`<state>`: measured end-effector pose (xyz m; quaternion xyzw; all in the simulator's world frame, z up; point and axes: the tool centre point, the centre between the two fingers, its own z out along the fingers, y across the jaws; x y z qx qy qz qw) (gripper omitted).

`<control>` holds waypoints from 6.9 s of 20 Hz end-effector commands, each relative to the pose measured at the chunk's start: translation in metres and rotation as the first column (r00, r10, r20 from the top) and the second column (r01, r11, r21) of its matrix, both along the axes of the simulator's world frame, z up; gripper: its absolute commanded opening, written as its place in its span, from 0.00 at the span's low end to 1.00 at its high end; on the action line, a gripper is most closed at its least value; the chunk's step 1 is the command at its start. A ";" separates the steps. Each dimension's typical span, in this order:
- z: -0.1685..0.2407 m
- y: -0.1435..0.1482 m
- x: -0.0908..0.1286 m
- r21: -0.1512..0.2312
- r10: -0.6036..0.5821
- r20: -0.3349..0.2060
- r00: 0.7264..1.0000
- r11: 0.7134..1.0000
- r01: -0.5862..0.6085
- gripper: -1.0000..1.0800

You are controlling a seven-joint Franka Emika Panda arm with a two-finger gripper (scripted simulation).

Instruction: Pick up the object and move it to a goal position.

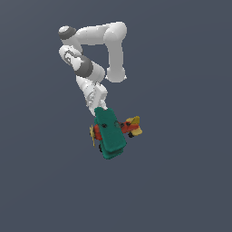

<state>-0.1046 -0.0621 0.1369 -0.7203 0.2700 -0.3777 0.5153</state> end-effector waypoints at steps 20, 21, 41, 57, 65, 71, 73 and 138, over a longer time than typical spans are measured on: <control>0.008 -0.014 0.007 -0.112 0.008 -0.039 0.999 0.994 -0.013 0.00; 0.009 -0.017 0.008 -0.130 0.009 -0.045 0.999 0.991 -0.015 0.00; 0.062 -0.067 0.049 -0.595 -0.019 -0.225 0.974 0.795 -0.122 0.00; 0.120 -0.084 0.096 -0.854 -0.111 -0.347 0.931 0.448 -0.265 0.00; 0.149 -0.082 0.124 -0.911 -0.176 -0.384 0.906 0.234 -0.341 0.00; 0.165 -0.076 0.144 -0.916 -0.226 -0.401 0.888 0.082 -0.392 0.00; 0.169 -0.074 0.151 -0.912 -0.242 -0.404 0.882 0.034 -0.408 0.00; 0.200 -0.048 0.293 -0.793 -0.358 -0.414 0.837 -0.309 -0.525 0.00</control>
